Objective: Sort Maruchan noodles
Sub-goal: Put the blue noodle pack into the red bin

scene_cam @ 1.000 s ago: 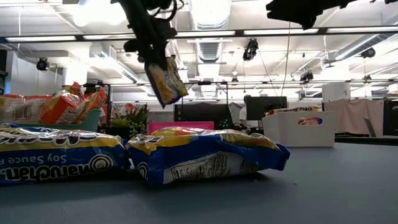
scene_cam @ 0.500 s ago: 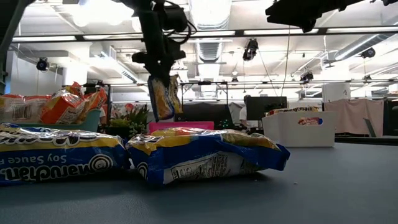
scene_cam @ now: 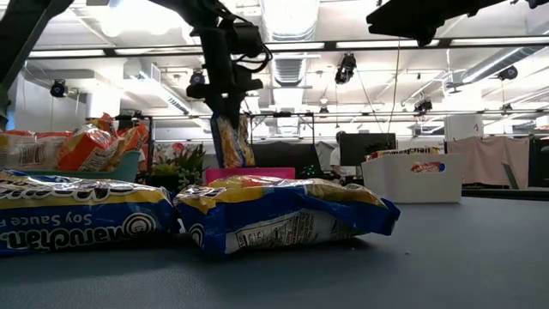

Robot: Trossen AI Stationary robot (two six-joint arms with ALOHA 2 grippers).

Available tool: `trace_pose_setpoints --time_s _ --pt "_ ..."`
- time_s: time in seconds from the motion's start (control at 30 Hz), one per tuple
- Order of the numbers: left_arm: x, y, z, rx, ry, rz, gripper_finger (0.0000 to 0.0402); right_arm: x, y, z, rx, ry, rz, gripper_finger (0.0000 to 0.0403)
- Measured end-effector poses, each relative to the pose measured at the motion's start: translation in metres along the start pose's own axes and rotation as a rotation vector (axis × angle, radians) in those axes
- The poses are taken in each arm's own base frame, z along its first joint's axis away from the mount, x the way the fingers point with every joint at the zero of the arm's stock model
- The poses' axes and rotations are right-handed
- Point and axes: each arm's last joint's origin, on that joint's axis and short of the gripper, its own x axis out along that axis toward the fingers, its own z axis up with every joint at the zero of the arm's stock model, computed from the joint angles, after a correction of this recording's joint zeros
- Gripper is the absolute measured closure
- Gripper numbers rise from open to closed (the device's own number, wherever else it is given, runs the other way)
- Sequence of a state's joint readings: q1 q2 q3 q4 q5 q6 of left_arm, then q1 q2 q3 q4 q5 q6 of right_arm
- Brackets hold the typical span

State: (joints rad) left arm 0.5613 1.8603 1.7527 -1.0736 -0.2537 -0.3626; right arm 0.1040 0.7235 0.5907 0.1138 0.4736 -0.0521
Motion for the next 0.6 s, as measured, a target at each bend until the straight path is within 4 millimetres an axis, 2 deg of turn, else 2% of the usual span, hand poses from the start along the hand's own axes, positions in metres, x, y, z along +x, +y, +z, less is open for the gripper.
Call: trace_pose_setpoints --time_s 0.33,0.6 --pt "0.002 0.001 -0.003 -0.02 0.025 0.008 0.0306 0.0 0.0 0.0 0.0 0.0 0.0 0.0236" --pt "0.016 -0.002 -0.003 -0.011 0.058 0.022 0.0306 0.0 0.0 0.0 0.0 0.0 0.0 0.0236"
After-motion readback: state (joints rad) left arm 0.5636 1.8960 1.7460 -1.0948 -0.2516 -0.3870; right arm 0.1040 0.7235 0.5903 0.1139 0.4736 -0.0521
